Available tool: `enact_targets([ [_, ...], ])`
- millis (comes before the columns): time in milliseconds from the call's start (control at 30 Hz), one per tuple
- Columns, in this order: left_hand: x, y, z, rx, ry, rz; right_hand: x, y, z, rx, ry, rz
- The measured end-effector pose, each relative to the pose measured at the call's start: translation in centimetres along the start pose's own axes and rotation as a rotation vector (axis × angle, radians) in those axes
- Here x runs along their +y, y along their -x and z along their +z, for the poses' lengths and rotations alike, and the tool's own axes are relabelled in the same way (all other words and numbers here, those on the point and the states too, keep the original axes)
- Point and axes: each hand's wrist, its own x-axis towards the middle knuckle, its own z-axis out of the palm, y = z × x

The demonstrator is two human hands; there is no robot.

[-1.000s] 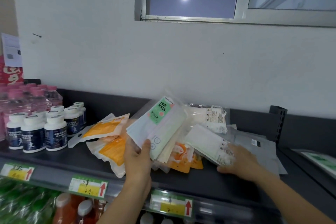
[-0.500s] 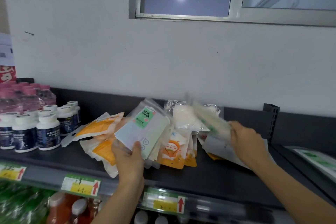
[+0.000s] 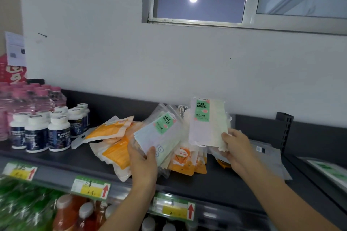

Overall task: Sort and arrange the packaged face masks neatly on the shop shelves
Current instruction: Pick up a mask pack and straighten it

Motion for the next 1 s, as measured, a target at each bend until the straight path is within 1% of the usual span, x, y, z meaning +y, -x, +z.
enact_targets([
  [100,0.3,0.3,-0.1,-0.001,0.063,-0.008,1.0,0.3,1.3,-0.040,-0.145,0.133],
  [200,0.6,0.5,-0.1,-0.006,0.121,-0.036,2.3,0.6,2.4,-0.076,-0.210,0.244],
  [267,0.9,0.9,0.2,-0.018,0.161,-0.028,3.1,0.7,3.1,-0.113,-0.227,0.294],
  [367,1.4,1.5,0.6,-0.047,0.219,-0.007,3.4,1.1,3.8,-0.125,-0.177,0.313],
  [533,1.7,2.6,1.2,-0.095,0.269,0.032,2.9,1.8,4.5,-0.217,-0.266,0.262],
  [667,1.5,3.3,1.4,-0.148,0.271,0.039,3.1,1.6,4.3,-0.174,-0.244,0.192],
  [733,1.8,3.6,1.2,-0.226,0.205,0.037,3.0,1.5,3.7,-0.143,-0.221,0.157],
  [867,3.0,3.2,0.5,-0.437,0.078,0.017,2.0,1.4,1.8,-0.068,-0.142,0.064],
  [1000,4.7,2.1,0.9,-0.515,-0.128,-0.029,1.1,1.6,-0.4,-0.018,0.037,-0.065],
])
